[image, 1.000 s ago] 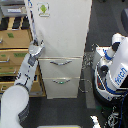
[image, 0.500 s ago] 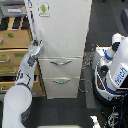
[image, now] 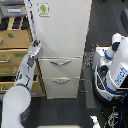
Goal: Opening the fridge
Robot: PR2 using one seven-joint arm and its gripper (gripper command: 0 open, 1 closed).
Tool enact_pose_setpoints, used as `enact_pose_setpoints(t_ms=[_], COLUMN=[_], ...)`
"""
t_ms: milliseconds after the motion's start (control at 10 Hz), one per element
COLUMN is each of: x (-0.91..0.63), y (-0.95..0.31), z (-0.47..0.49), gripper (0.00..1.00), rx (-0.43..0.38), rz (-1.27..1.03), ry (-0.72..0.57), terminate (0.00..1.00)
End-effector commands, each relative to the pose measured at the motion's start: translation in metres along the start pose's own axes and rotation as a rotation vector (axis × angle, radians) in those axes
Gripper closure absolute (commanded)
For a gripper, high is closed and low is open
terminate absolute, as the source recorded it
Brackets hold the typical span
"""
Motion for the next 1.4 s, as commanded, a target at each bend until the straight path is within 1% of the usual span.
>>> enact_pose_setpoints(t_ms=[100,600,800,900,1000,1100,1200,1300,1400], x=[-0.016,-0.025,-0.049,-0.176,-0.229,-0.376,-0.533,-0.637,-0.764], y=[-0.023,-0.028,-0.042,-0.099,-0.119,-0.179,-0.241,-0.275,-0.332], z=[-0.014,-0.017,-0.008,0.074,0.115,0.243,0.371,0.445,0.497], gripper=[1.00,1.00,1.00,1.00,1.00,1.00,1.00,1.00,1.00], rx=[-0.007,-0.003,-0.016,-0.034,-0.038,-0.056,-0.011,-0.040,-0.048], rz=[-0.034,-0.043,-0.089,-0.290,-0.357,-0.534,-0.657,-0.689,-0.783], ry=[0.017,0.025,0.012,-0.089,-0.132,-0.261,-0.409,-0.531,-0.680], terminate=[0.00,0.00,0.00,0.00,0.00,0.00,0.00,0.00,0.00])
